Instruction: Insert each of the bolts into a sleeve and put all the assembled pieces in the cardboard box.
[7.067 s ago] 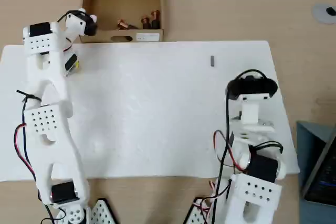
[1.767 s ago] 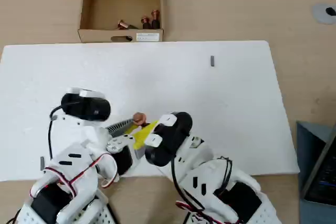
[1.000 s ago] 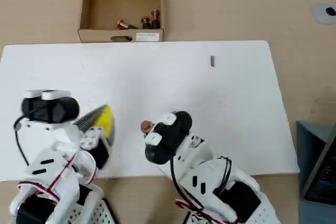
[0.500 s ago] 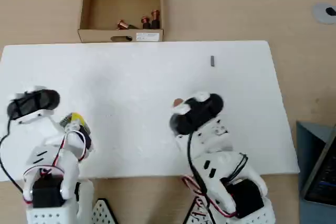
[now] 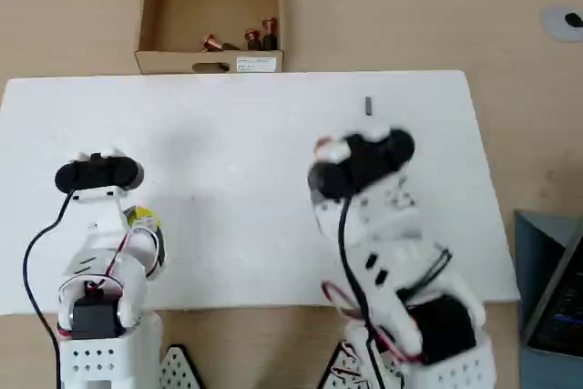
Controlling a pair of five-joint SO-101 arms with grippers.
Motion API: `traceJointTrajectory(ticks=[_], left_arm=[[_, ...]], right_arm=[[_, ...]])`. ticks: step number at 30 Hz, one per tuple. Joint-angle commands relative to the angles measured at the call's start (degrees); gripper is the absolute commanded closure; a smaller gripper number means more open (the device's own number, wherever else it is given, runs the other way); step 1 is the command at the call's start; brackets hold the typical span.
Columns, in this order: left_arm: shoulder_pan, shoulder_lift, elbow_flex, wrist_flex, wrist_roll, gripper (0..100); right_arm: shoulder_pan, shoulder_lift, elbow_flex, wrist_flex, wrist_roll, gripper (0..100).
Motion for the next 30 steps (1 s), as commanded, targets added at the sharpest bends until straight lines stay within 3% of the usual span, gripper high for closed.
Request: traceJointTrajectory(ticks=[1,15,30], left_arm=[[-0.2,-0.2,1.0,-1.1,-0.4,100],[-0.4,-0.2,4.6,-1.1,0.0,100],[0.0,-0.2,4.5,-1.1,-0.3,100]], right_arm=[[0.7,11.3,-12.1,-2.9,-0.4,98.9],[0.6,41.8,-31.3,-15.3,0.0,98.9],[0.7,78.4,-61.2,-24.3,0.1,98.9]])
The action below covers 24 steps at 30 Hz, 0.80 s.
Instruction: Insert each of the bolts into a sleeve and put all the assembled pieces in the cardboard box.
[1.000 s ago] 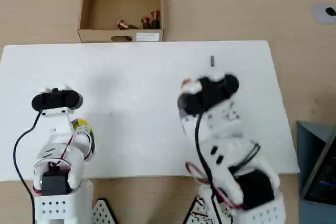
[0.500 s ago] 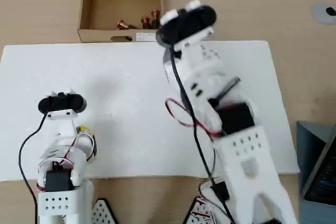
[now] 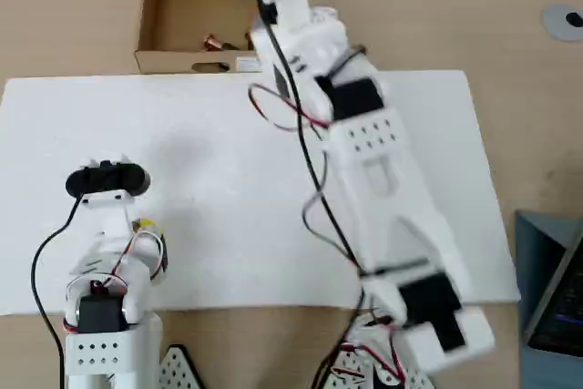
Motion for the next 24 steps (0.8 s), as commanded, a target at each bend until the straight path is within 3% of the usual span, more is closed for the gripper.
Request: traceJointTrajectory(ticks=[1,19,24], left_arm=[[0.0,-0.3,-0.4,-1.1,-0.4,100],[0.0,-0.3,-0.4,-1.1,-0.4,100],[0.0,-0.3,-0.4,-1.1,-0.4,100]], right_arm=[[0.7,6.5,-11.4,-2.1,0.1,98.9],[0.7,49.0,-55.6,-2.0,0.1,98.9],[0.7,58.2,-65.9,-1.9,6.2,98.8]])
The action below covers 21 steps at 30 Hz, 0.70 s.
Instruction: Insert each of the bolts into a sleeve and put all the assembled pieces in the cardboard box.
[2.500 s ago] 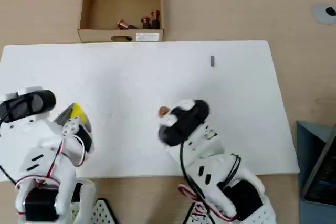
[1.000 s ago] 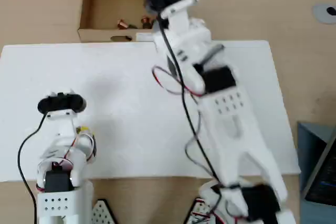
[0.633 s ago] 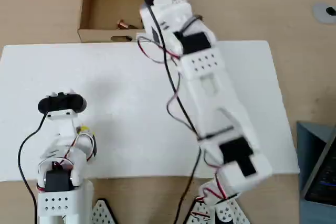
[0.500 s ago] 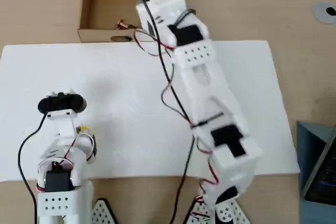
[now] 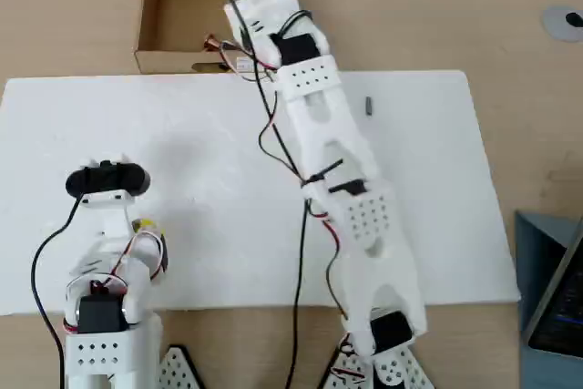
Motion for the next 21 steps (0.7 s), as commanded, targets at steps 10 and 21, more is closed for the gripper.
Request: traceJointTrajectory(ticks=[10,21], left_arm=[[0.0,-0.3,-0.4,-1.1,-0.4,100],[0.0,-0.3,-0.4,-1.1,-0.4,100]], right_arm=[[0.5,8.5,-15.7,4.0,10.3,98.5],[0.3,8.7,-15.7,4.1,10.3,83.5]])
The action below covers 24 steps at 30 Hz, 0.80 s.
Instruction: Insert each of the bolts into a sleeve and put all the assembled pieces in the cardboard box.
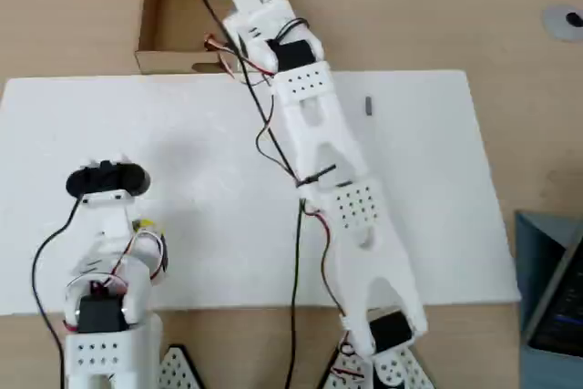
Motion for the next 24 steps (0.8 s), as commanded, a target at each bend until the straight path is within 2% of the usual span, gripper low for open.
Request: traceJointTrajectory(ticks=[1,13,19,24], left_arm=[[0.0,-0.3,-0.4,-1.1,-0.4,100],[0.0,-0.3,-0.4,-1.1,-0.4,100],[0.0,-0.3,-0.4,-1.1,-0.4,100],[0.0,-0.3,-0.4,-1.1,-0.4,100]], right_arm=[[0.3,-1.4,-3.5,0.0,0.5,83.5],[0.5,-1.5,-4.5,1.1,0.5,83.7],[0.5,-2.0,-12.3,8.8,0.5,99.5],[0.7,-2.2,-20.7,19.0,0.5,98.9]])
